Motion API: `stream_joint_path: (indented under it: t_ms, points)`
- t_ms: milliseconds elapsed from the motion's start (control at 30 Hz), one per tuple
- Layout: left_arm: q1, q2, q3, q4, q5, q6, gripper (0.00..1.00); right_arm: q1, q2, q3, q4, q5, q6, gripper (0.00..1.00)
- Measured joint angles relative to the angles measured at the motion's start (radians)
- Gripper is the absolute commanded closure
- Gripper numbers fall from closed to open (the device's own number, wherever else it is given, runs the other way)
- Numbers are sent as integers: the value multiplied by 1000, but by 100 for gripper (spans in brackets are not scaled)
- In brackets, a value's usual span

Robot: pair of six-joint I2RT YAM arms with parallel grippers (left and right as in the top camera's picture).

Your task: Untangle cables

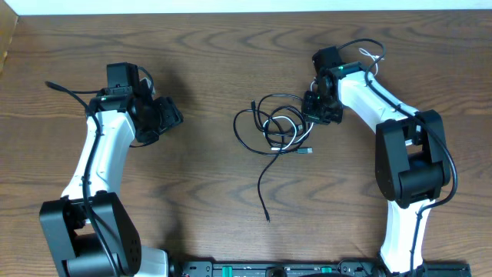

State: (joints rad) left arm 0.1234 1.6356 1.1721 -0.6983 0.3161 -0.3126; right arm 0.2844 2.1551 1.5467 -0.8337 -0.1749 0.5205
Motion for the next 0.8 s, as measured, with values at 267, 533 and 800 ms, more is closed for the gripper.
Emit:
stream_joint_path:
  t_ms: [267,533,800]
  points:
    - [0,0,0,0,0,0,33,-5,-1,-3,-10,-58,-19,99]
    - [0,0,0,0,0,0,33,-9,-178,-3,-5,-129,-93,99]
    - [0,0,0,0,0,0,33,3,-473,3,53,-150,-161,99]
